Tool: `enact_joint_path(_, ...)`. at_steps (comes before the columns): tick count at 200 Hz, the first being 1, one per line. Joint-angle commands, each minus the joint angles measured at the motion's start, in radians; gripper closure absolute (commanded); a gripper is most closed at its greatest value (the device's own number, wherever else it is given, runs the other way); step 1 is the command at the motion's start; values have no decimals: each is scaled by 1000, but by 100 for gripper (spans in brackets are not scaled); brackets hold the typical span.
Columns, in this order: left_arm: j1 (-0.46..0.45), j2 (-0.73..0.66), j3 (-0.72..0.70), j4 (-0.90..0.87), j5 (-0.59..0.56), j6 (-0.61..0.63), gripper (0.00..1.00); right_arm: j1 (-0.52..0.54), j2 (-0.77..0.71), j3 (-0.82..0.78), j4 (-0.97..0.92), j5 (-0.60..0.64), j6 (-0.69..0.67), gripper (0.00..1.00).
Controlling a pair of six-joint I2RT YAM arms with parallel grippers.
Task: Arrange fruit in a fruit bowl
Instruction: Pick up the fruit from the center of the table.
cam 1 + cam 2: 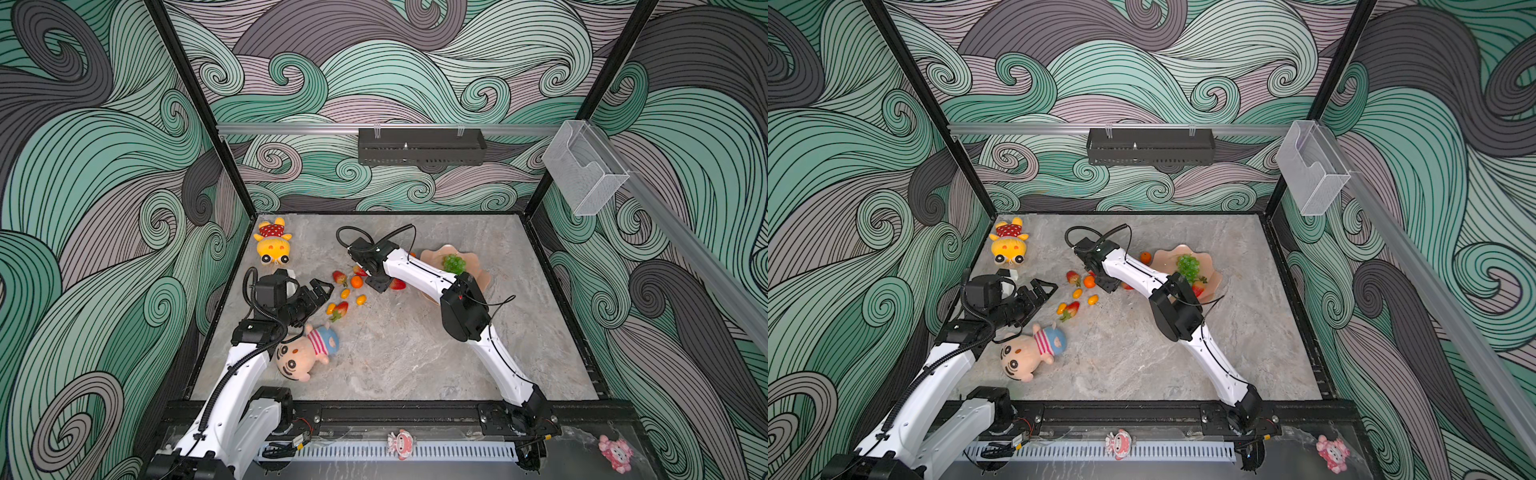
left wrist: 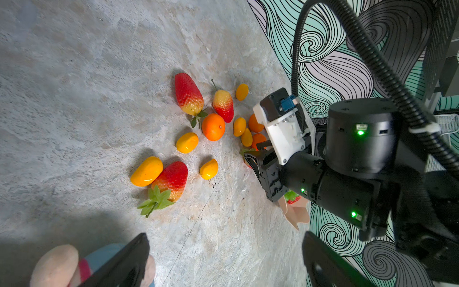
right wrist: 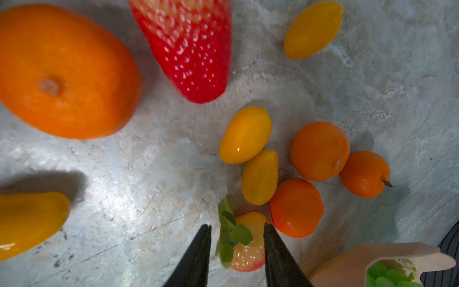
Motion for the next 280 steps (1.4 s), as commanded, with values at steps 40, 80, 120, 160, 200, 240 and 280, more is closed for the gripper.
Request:
enact_joint_path(40, 7, -12, -11, -17, 17, 3, 1, 4, 54, 41, -45, 28, -12, 65)
enact_joint_path(80, 7, -6, -11, -14, 18, 5, 1, 4, 74, 42, -46, 54, -12, 68)
enact_joint_path(120, 8, -11, -13, -16, 19, 6, 1, 3, 87, 46, -45, 75, -12, 71)
enact_joint_path(160, 8, -8, -12, -16, 22, 5, 1, 3, 88, 40, -46, 91, -16, 74)
enact_joint_path(200, 8, -1, -5, -15, 20, 7, 1, 3, 86, 38, -46, 88, -11, 78)
enact_joint_path(240, 8, -1, -4, -19, 16, 9, 1, 3, 79, 38, -48, 87, -6, 87)
enact_joint_path(280, 8, -4, 3, -33, 15, 26, 1, 3, 51, 31, -51, 63, 13, 95)
